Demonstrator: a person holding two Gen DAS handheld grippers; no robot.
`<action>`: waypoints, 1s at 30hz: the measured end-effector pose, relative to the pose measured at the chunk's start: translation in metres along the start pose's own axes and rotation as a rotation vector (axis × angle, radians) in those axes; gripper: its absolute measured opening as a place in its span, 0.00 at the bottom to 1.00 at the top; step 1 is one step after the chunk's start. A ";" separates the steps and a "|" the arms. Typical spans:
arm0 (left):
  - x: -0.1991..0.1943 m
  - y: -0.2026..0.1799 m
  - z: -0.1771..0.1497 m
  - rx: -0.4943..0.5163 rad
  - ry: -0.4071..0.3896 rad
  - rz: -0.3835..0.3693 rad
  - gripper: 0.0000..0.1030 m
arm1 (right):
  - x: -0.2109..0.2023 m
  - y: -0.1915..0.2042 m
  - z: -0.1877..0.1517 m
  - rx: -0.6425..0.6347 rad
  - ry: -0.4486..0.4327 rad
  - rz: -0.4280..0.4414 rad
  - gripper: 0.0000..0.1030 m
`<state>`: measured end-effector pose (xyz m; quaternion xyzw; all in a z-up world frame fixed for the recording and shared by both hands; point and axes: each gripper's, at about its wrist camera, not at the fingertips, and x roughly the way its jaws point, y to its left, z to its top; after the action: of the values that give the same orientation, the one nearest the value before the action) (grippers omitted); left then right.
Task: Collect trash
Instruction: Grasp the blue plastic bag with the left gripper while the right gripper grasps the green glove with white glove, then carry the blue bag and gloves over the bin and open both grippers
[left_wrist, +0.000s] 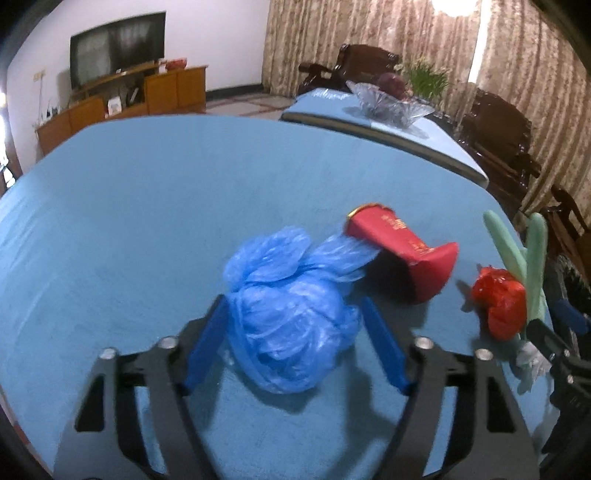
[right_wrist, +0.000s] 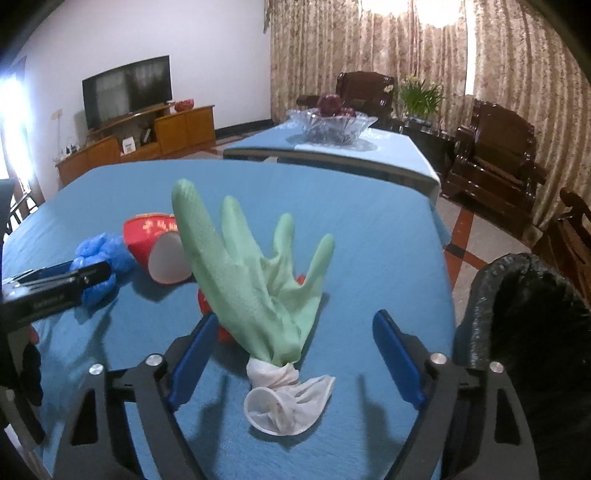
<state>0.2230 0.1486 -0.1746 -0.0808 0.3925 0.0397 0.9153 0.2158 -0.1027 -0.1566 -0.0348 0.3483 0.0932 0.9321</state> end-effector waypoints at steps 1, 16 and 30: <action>0.002 0.001 0.000 -0.008 0.005 -0.002 0.58 | 0.002 0.000 -0.001 0.001 0.009 0.005 0.79; -0.025 -0.009 -0.008 0.027 -0.052 0.038 0.47 | 0.012 -0.003 -0.004 0.013 0.089 0.117 0.32; -0.080 -0.034 -0.002 0.051 -0.150 0.008 0.47 | -0.023 -0.008 0.013 0.037 -0.004 0.132 0.28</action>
<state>0.1714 0.1140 -0.1140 -0.0526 0.3240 0.0392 0.9438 0.2089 -0.1125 -0.1313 0.0055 0.3496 0.1482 0.9251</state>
